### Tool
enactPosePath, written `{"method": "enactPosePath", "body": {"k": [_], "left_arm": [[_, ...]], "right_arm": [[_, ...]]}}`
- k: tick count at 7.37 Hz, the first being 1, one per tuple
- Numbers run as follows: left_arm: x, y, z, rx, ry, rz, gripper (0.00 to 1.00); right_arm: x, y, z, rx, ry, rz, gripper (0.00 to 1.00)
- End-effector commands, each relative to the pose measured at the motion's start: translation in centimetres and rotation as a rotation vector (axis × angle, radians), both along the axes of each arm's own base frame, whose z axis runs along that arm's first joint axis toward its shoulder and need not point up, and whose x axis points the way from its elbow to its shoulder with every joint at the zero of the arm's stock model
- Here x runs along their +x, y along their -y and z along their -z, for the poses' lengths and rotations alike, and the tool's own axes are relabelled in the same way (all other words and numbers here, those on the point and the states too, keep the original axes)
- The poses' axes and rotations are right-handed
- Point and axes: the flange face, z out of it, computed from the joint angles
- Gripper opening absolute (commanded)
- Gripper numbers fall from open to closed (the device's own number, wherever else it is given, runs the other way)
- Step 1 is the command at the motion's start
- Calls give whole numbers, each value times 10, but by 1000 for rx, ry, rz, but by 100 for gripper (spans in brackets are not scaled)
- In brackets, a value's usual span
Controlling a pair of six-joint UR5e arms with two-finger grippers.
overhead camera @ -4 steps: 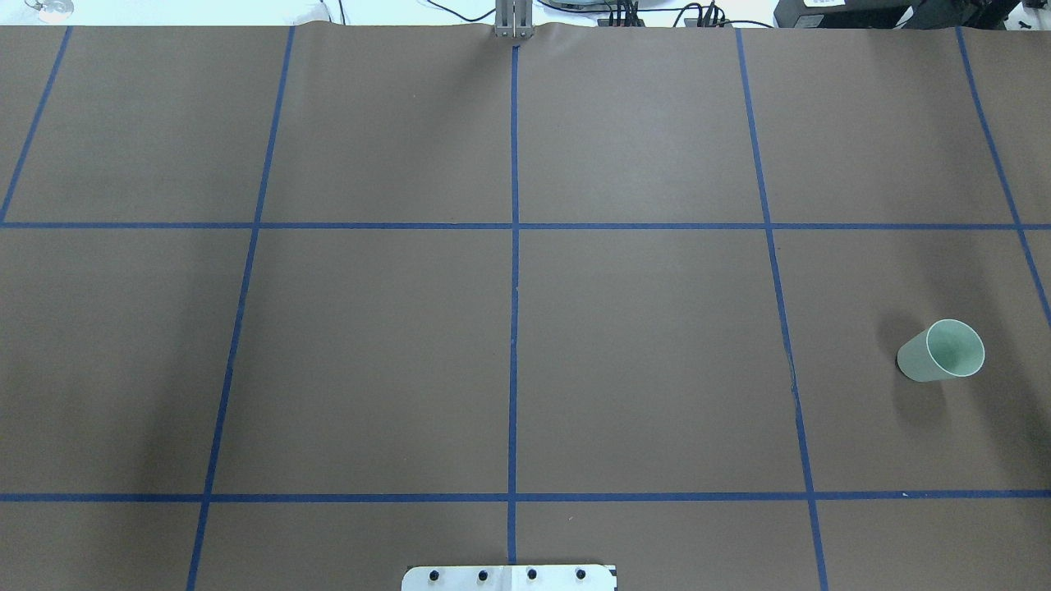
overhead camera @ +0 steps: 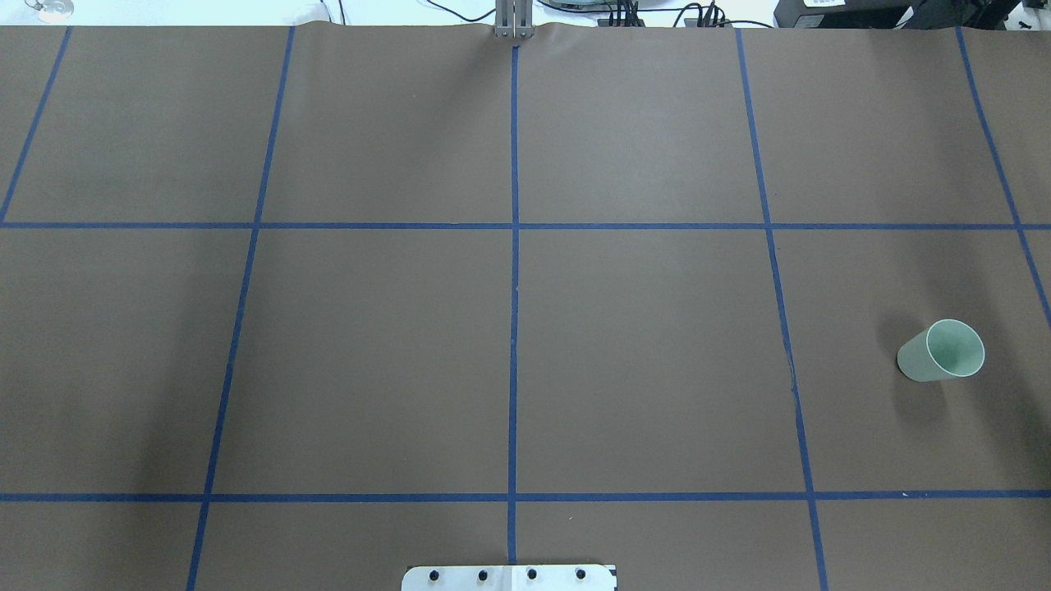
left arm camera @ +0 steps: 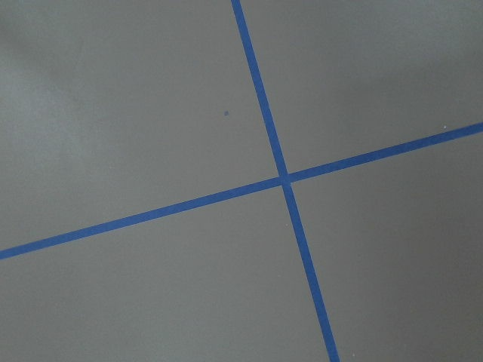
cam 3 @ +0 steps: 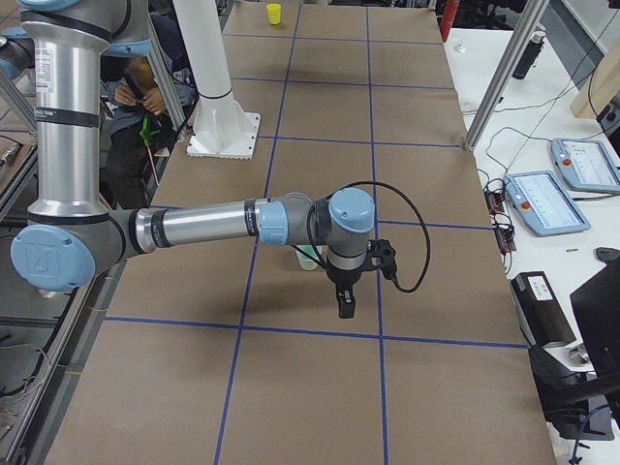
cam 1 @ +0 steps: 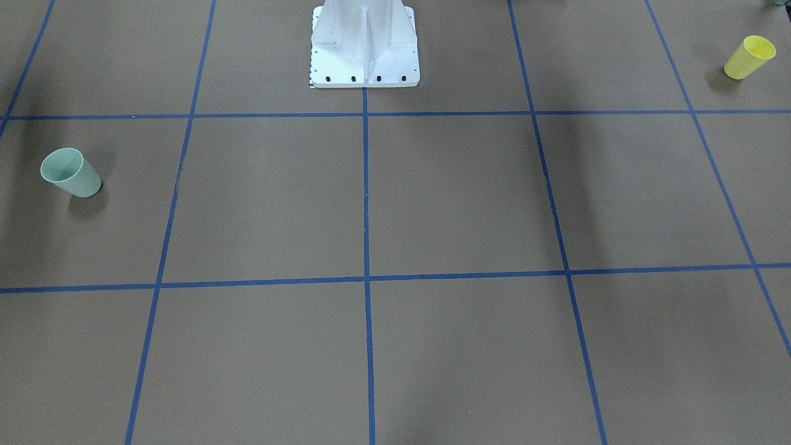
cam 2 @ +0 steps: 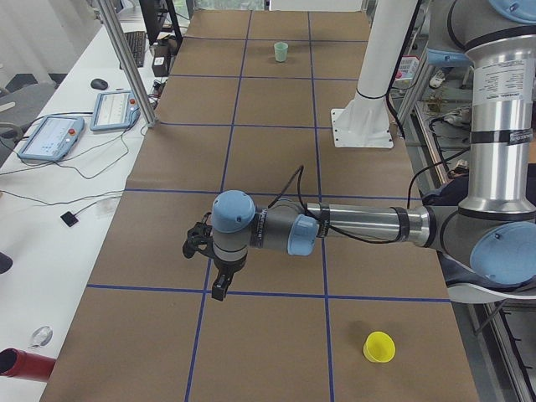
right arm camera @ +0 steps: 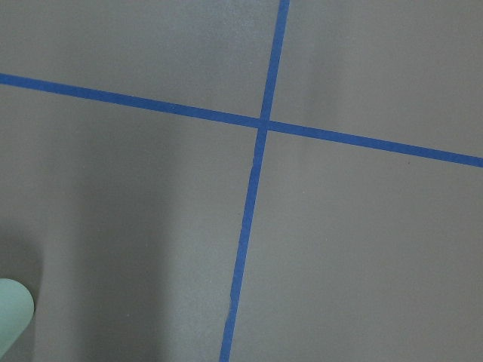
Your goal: Transfer and stack yellow cup on green cup
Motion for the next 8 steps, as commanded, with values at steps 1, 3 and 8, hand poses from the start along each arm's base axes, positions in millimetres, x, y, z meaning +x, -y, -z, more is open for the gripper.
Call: {"method": "enactPosePath", "body": {"k": [1, 3, 8], "left_arm": [[1, 4, 6, 11, -4, 3, 100], [1, 8, 10, 25, -5, 2, 100], [2, 36, 63, 213, -22, 40, 100]], "right_arm": [[0, 0, 9, 19, 1, 0, 100], [0, 2, 21, 46, -1, 3, 100], [-1, 39, 59, 121, 1, -3, 100]]}}
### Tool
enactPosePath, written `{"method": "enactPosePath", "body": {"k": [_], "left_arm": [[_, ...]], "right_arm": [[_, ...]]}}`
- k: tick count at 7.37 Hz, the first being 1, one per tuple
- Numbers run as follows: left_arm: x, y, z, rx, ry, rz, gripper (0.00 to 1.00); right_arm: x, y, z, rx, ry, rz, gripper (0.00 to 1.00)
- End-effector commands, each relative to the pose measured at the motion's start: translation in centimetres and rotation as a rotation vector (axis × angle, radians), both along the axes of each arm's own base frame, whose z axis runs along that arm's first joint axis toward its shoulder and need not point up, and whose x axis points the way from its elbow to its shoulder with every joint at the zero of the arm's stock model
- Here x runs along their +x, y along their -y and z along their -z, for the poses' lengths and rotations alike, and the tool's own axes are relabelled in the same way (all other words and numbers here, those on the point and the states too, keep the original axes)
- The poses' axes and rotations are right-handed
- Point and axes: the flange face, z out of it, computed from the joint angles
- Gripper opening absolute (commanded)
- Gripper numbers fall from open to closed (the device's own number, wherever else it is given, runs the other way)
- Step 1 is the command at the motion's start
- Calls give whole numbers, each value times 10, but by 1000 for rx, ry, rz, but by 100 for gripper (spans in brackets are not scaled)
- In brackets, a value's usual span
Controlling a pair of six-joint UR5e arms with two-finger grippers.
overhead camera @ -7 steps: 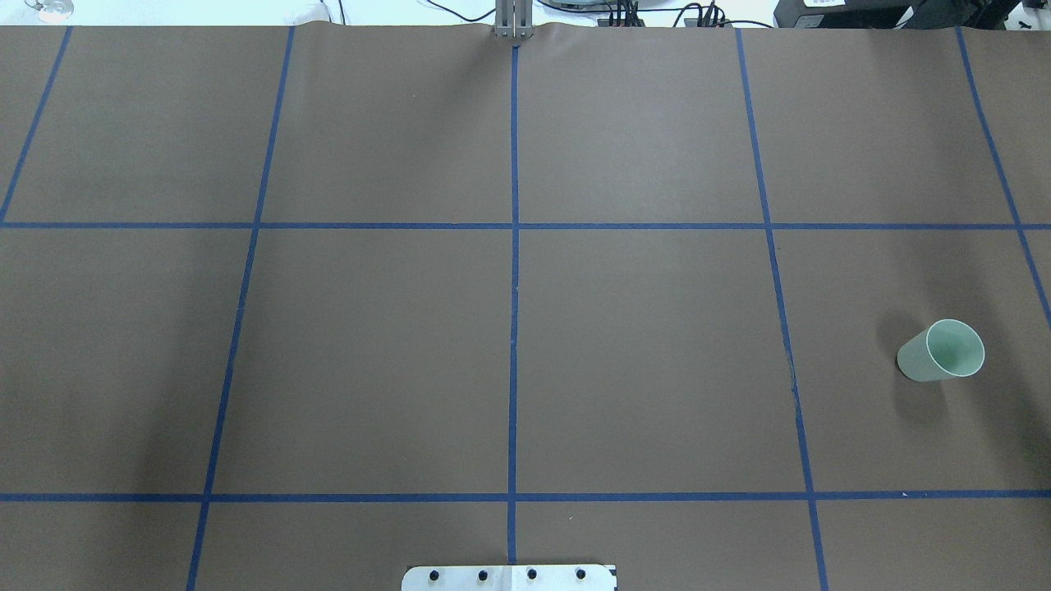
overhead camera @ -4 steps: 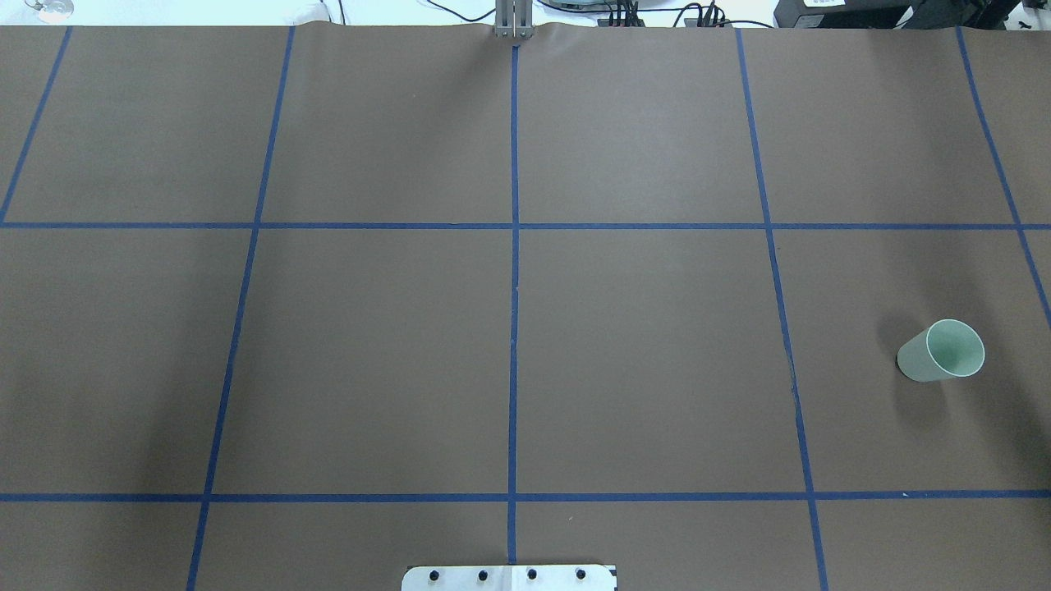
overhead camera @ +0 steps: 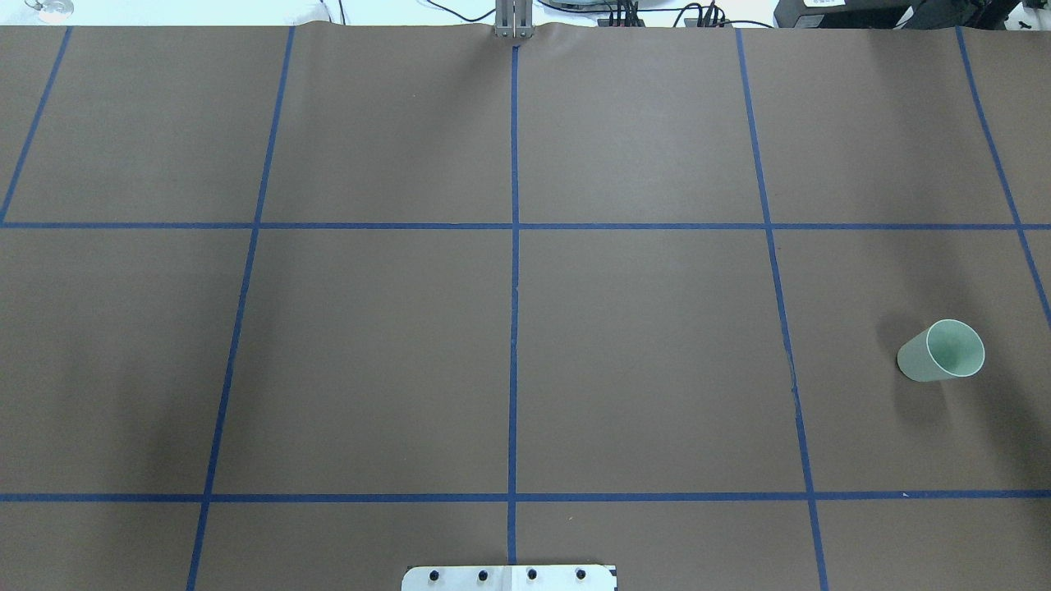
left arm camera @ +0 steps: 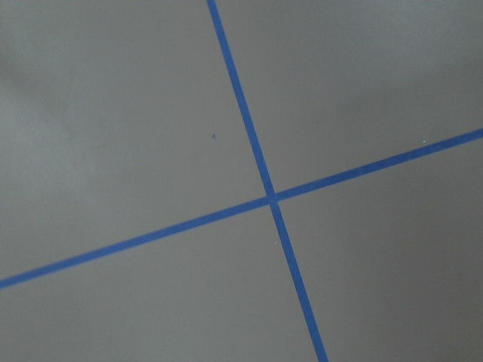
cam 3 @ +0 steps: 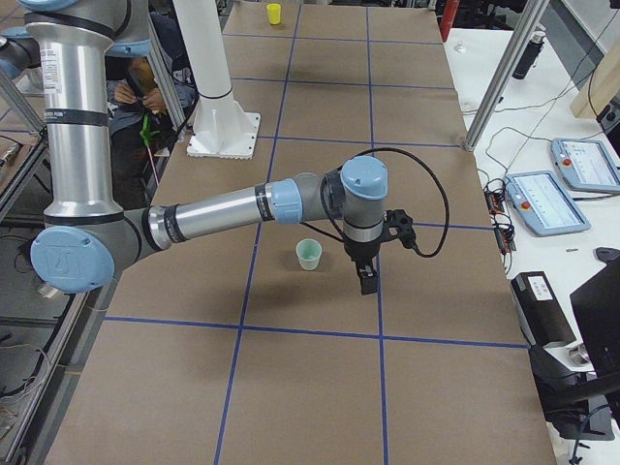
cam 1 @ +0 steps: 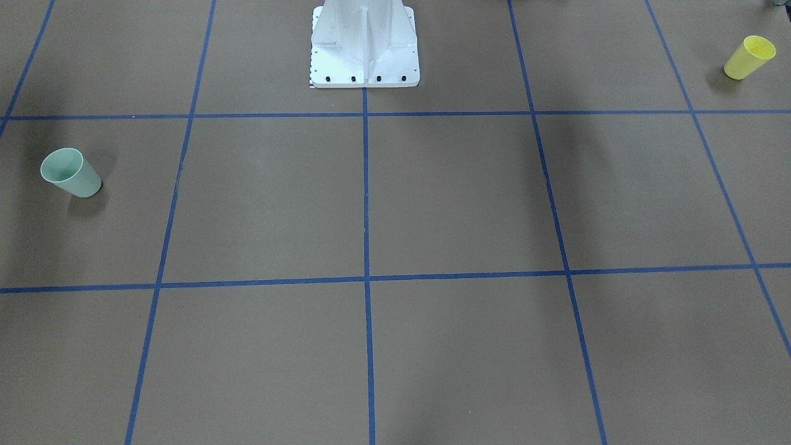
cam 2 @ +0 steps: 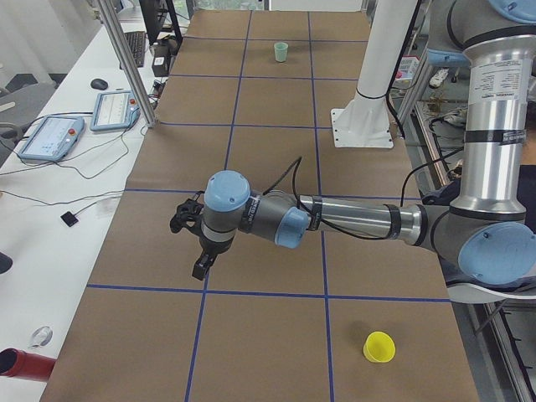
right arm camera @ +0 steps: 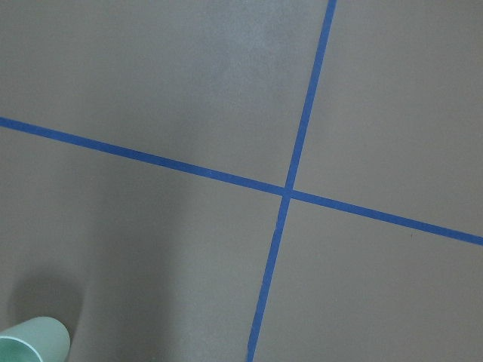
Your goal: Transfer and stack yellow cup on green cup
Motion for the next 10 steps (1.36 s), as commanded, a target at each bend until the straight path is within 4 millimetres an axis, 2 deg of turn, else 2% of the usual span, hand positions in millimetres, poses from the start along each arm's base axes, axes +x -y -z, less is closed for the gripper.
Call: {"method": "enactPosePath", "body": {"k": [1, 3, 4, 5, 6, 7, 9, 10], "left_arm": [[0, 2, 11, 47, -6, 8, 100], [-1, -1, 8, 106, -2, 31, 100], [-1, -6, 10, 88, -14, 53, 100], [-1, -15, 7, 5, -51, 133, 100], [-9, -18, 23, -36, -19, 282, 100], [-18, -34, 32, -83, 34, 465, 100], [-29, -68, 41, -117, 86, 655, 100], [-28, -75, 41, -129, 120, 727, 100]], "right_arm": [[0, 5, 9, 17, 4, -1, 100], [0, 0, 4, 5, 5, -3, 100], [1, -11, 1, 11, 4, 5, 100], [1, -18, -9, 26, 5, -3, 100], [1, -23, -17, 19, 5, -4, 100], [2, -28, -21, 10, 6, -5, 100], [2, -35, -30, 8, 8, -6, 100], [2, -36, -30, 6, 9, -6, 100]]}}
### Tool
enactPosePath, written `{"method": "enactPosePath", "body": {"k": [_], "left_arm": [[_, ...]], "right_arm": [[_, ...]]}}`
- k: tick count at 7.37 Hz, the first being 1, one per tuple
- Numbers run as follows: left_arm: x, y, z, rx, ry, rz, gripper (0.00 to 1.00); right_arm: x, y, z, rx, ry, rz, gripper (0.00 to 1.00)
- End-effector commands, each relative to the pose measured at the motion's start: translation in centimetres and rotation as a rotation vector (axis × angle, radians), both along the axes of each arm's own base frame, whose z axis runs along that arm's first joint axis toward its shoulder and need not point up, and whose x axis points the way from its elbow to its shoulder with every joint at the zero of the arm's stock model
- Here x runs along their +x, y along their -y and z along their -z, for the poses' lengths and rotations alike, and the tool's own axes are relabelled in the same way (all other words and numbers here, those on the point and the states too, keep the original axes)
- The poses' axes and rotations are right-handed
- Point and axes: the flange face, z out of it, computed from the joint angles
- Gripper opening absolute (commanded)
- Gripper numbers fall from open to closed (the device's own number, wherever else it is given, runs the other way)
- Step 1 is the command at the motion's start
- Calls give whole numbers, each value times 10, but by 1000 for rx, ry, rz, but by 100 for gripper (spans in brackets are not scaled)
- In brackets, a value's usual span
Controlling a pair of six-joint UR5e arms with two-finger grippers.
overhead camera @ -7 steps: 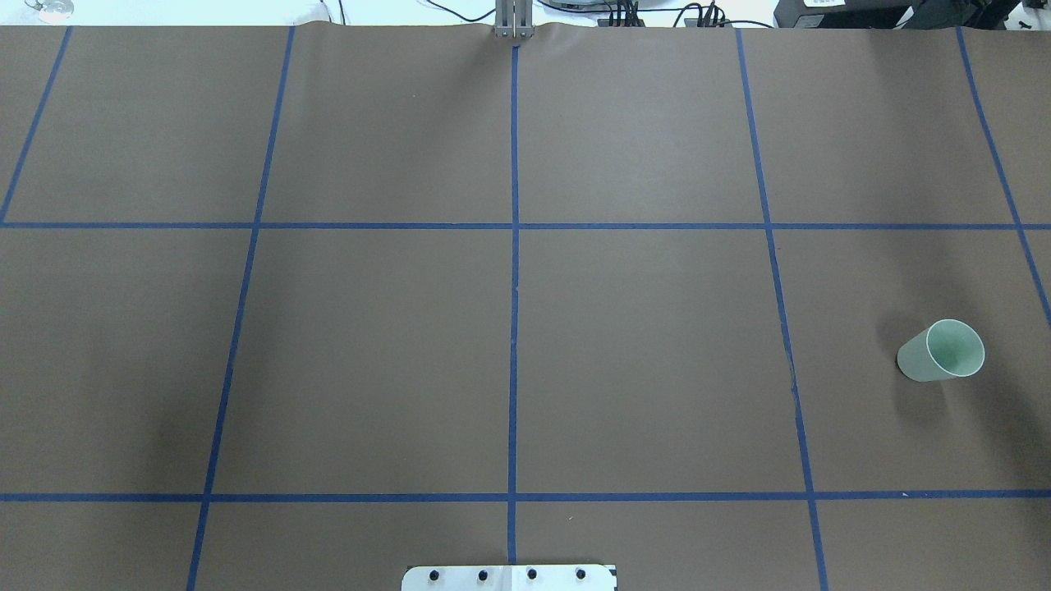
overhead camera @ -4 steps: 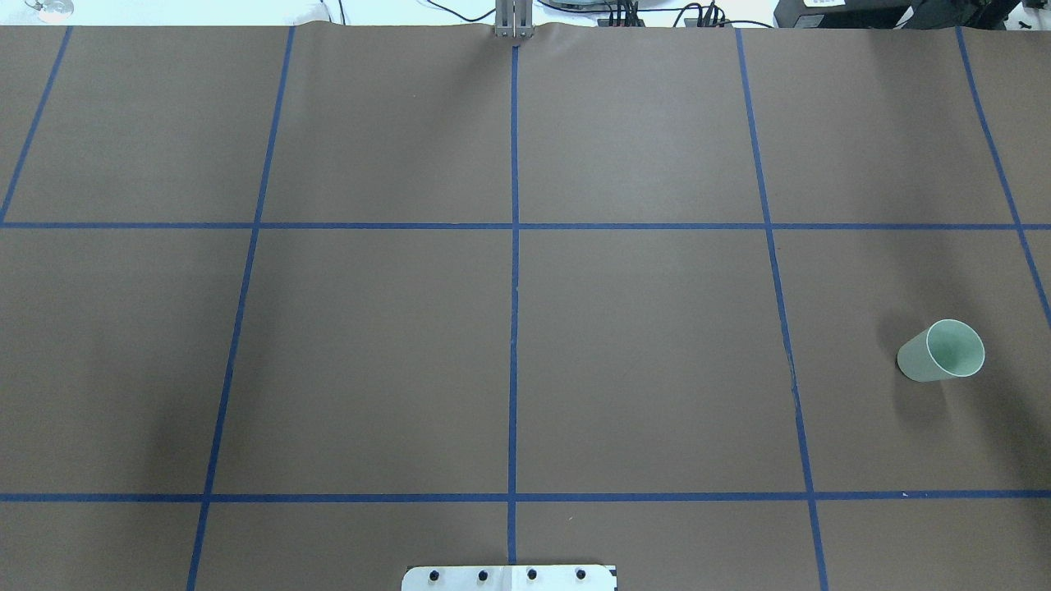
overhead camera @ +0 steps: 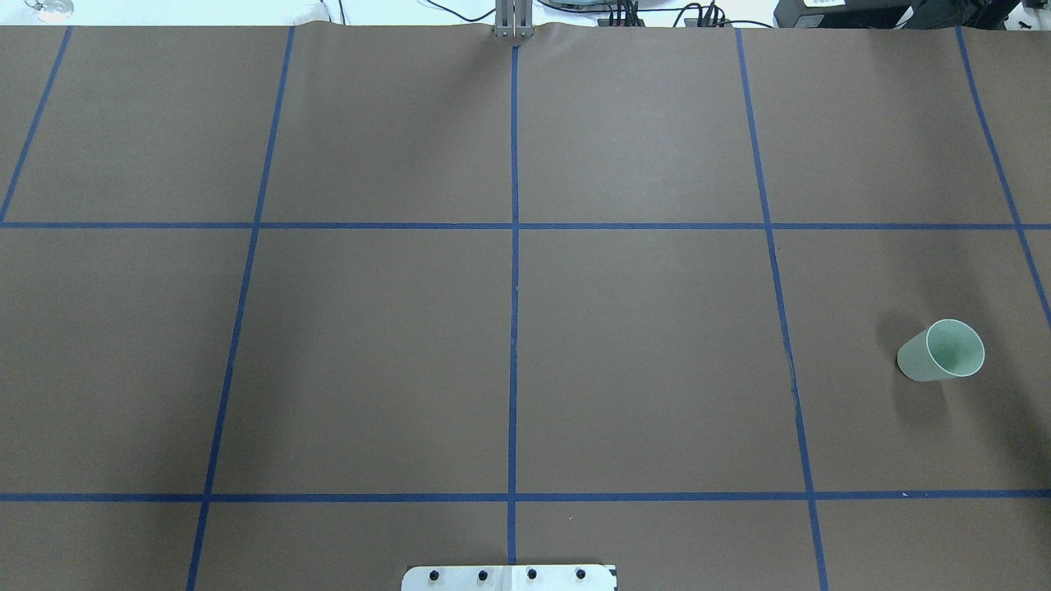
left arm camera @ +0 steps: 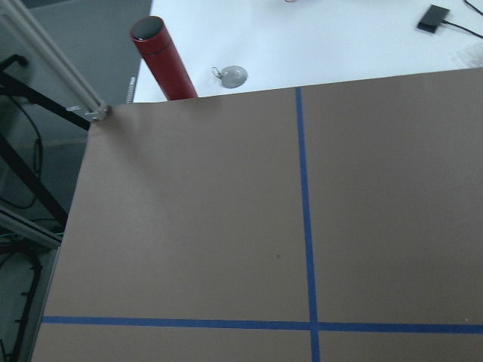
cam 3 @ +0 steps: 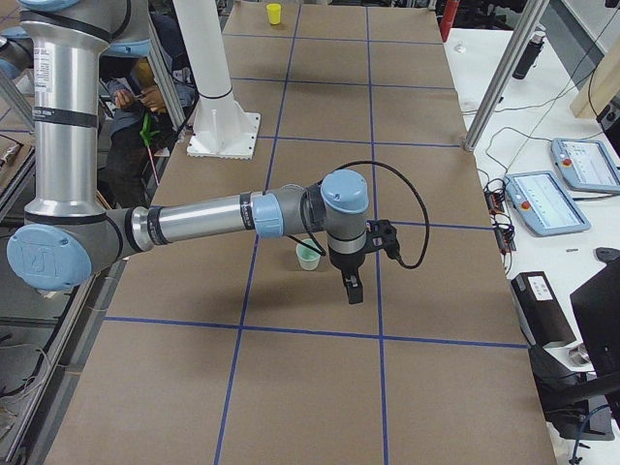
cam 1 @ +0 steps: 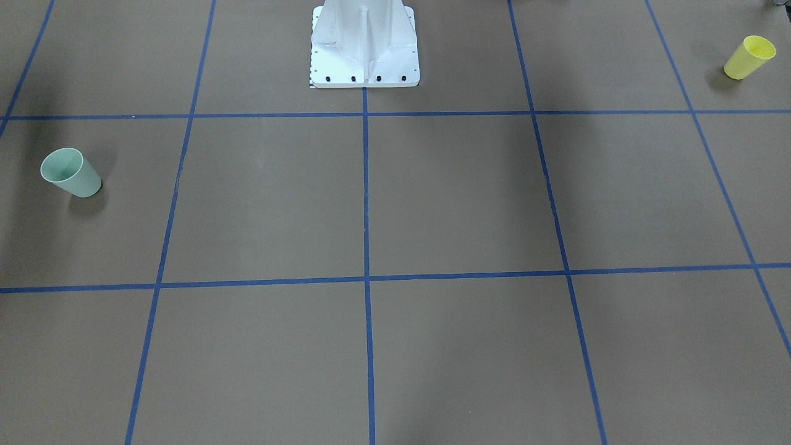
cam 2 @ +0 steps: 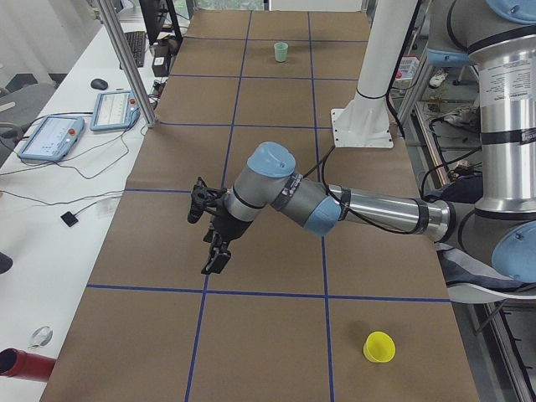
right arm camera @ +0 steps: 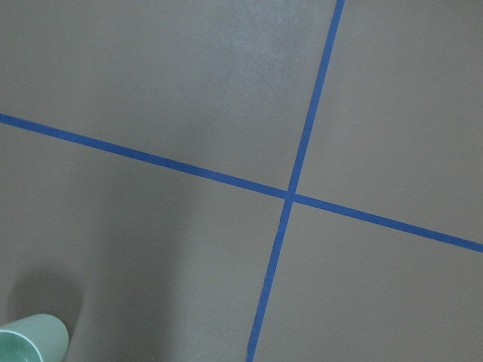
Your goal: Transfer and stack yellow cup on green cup
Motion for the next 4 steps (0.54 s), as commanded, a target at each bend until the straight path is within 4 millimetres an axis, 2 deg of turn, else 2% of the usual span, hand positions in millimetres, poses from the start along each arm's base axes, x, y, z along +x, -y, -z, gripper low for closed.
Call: {"method": "enactPosePath", "body": {"k": [1, 3, 4], "left_arm": [[-2, -16, -3, -50, 75, 190, 100], [28, -20, -27, -113, 186, 373, 100], [26, -25, -40, -179, 237, 481, 100]], "right_arm": [[0, -2, -4, -5, 1, 0, 100], [-1, -9, -8, -12, 16, 3, 100], [-1, -11, -10, -12, 16, 3, 100]]}}
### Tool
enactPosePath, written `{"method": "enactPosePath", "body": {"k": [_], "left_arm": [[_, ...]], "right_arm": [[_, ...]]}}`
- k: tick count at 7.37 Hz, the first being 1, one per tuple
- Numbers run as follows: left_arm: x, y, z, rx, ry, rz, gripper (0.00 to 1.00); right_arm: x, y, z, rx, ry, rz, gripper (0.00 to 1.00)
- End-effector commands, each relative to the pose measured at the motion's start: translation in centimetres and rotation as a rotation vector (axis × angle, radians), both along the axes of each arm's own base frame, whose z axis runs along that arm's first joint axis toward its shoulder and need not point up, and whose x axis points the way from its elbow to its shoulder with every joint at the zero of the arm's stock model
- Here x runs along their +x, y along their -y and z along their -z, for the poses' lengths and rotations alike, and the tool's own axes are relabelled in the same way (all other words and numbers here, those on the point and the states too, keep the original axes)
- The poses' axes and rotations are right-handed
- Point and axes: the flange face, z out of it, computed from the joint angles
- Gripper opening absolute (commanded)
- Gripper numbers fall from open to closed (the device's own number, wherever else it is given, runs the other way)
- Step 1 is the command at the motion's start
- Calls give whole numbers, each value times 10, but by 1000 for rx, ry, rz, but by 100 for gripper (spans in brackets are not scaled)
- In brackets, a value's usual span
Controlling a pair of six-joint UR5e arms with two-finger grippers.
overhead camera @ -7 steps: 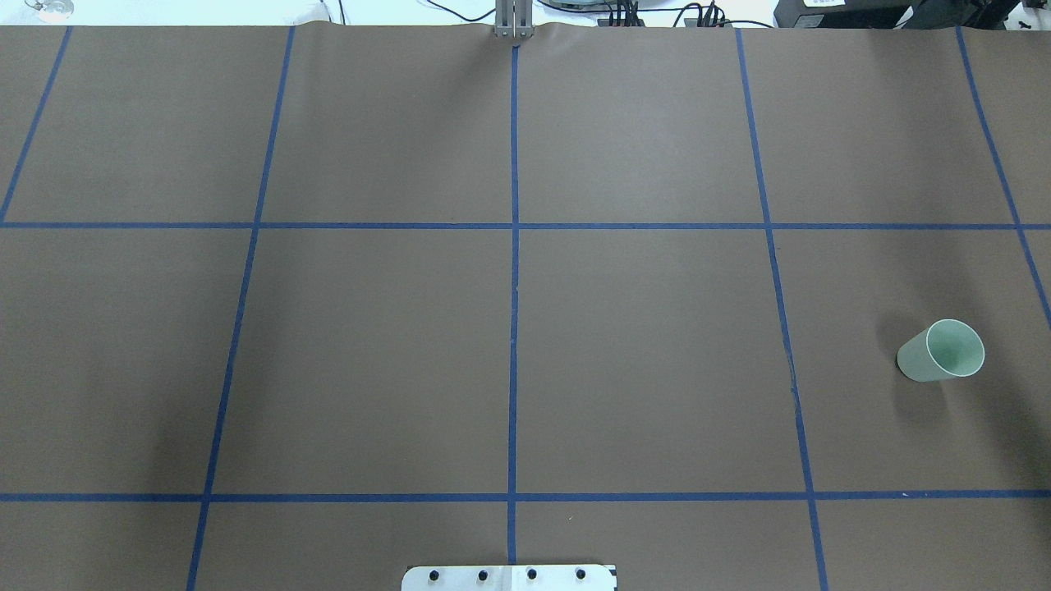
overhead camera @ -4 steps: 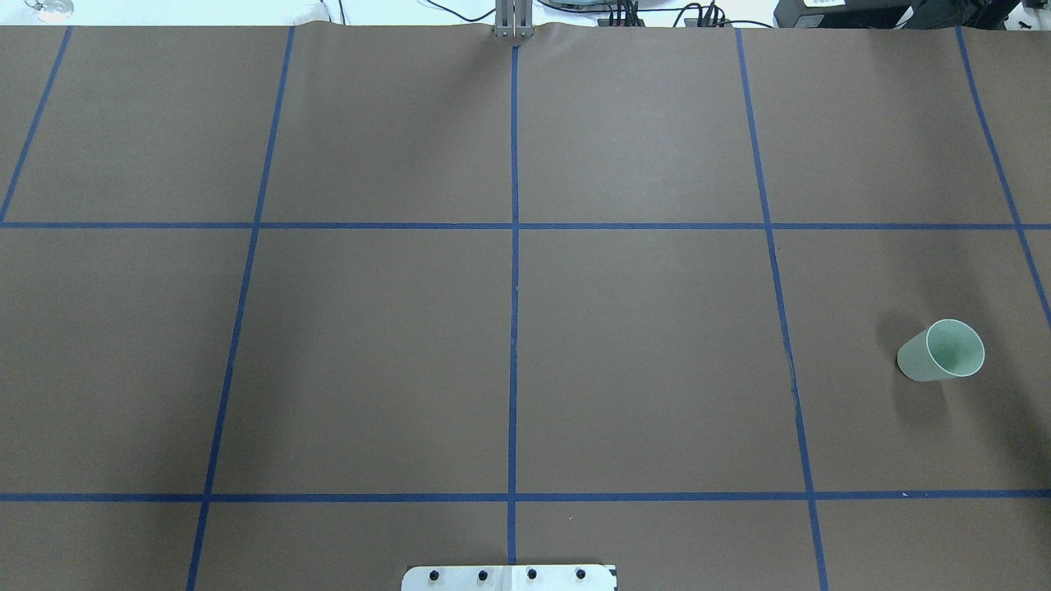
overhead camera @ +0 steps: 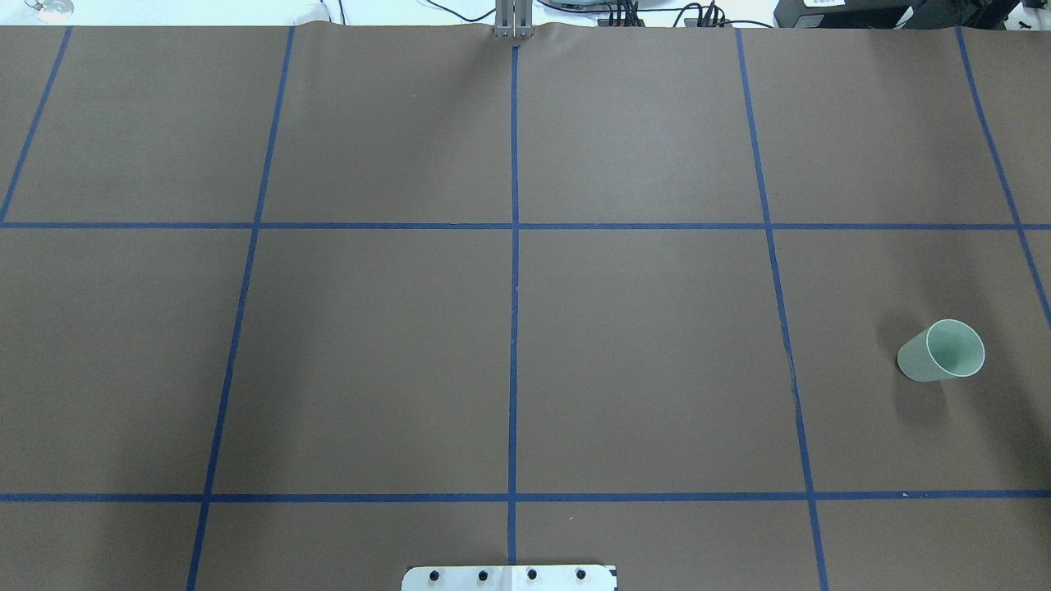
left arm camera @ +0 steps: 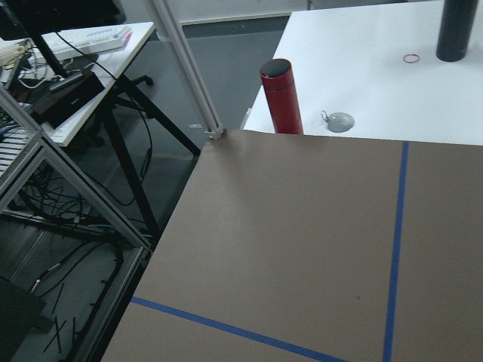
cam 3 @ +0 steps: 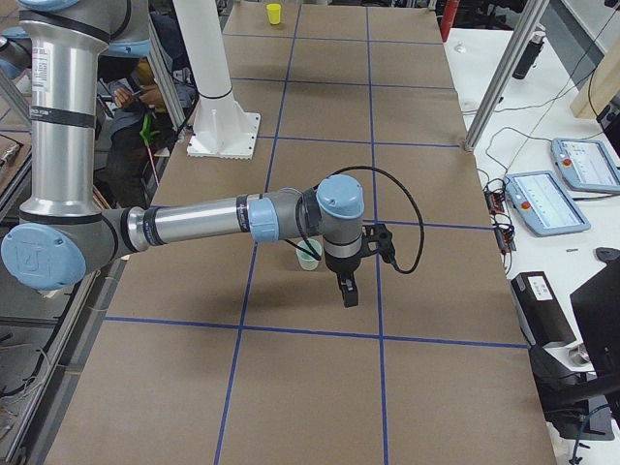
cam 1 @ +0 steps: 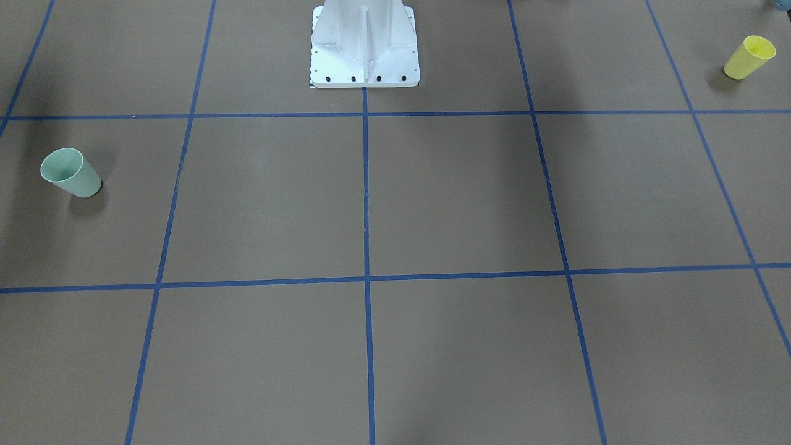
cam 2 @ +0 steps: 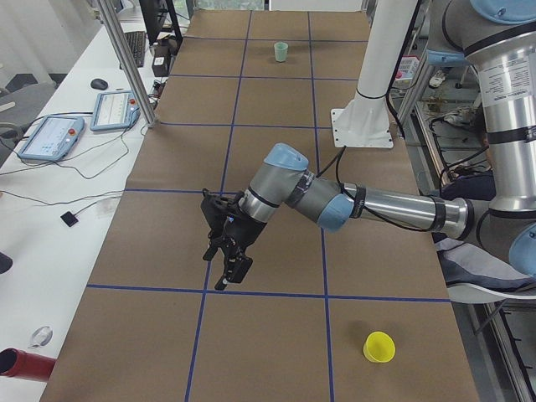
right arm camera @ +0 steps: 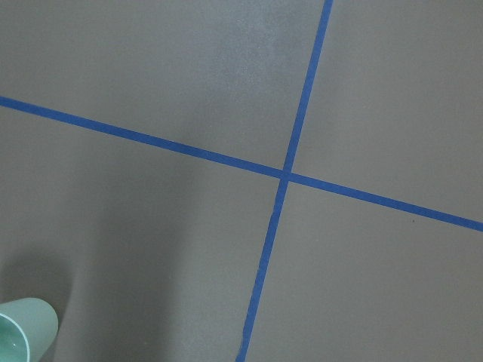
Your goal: Transfer and stack yellow cup on green cup
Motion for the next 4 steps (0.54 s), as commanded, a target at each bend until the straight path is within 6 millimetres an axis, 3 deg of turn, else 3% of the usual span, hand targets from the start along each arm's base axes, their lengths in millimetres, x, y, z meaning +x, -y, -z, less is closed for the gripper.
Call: {"method": "enactPosePath", "body": {"k": [1, 3, 4], "left_arm": [[4, -12, -28, -120, 128, 220, 100], [-5, -43, -57, -180, 187, 363, 100], [0, -50, -68, -212, 221, 434, 100]], "right_arm": [[0, -4, -3, -3, 5, 2, 100], [0, -7, -6, 8, 5, 1, 100], [0, -9, -8, 6, 5, 2, 100]]}}
